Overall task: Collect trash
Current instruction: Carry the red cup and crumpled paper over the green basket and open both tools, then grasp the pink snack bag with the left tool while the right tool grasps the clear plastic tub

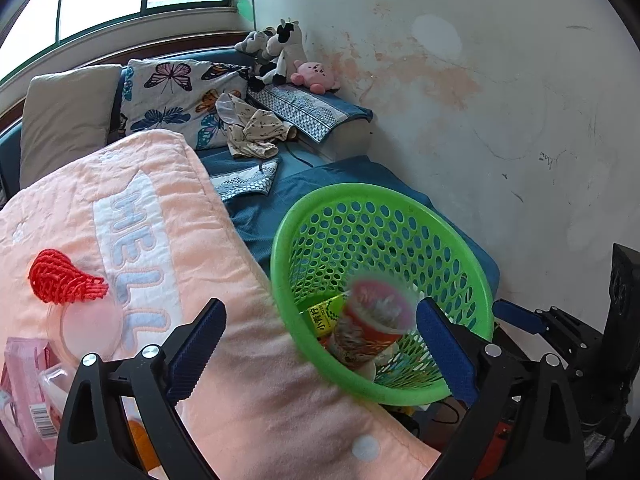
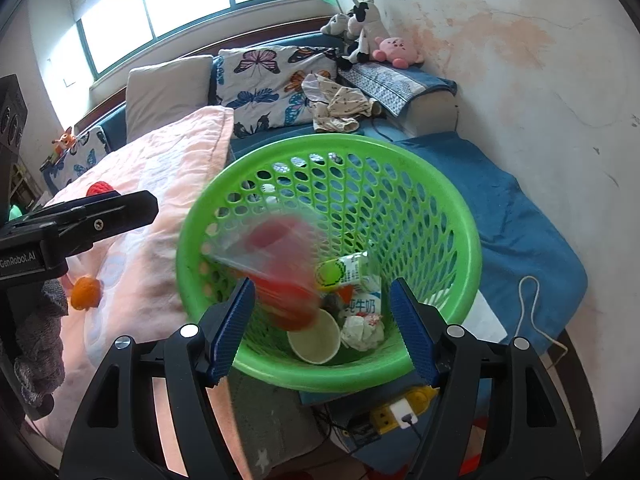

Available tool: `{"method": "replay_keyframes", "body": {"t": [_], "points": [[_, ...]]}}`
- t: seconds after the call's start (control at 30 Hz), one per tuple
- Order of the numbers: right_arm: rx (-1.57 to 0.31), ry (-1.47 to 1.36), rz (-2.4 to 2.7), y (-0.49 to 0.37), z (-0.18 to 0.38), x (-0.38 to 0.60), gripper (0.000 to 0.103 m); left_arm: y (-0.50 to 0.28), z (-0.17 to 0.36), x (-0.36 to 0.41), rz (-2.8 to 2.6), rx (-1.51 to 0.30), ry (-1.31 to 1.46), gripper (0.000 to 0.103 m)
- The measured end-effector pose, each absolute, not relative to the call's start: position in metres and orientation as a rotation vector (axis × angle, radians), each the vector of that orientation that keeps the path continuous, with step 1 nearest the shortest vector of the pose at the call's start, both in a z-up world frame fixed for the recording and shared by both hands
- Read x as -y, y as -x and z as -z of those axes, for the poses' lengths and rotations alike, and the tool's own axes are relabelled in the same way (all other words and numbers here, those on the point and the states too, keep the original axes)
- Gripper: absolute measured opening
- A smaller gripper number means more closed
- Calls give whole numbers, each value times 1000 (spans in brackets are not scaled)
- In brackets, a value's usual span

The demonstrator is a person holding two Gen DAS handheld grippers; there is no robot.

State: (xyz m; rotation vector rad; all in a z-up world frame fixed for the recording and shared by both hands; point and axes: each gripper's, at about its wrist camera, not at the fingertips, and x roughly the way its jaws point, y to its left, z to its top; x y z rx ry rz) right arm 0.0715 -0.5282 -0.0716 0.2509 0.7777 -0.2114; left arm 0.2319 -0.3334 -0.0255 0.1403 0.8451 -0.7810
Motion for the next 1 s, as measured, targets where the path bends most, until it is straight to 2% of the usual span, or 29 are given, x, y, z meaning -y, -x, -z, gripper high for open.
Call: {"method": "replay_keyframes", "body": {"t": [0.3,0.7,1.0], "points": [[-753,-225,162,-71,59,497,75,-224,8,280,717,-799,-108,93],[-737,-201,55,-82,48,439,82,-216,-9,172,536,-728,-93,93],[-753,-170,-33,-102,47,394,82,-236,7,90,400,-765,-17,93]]}}
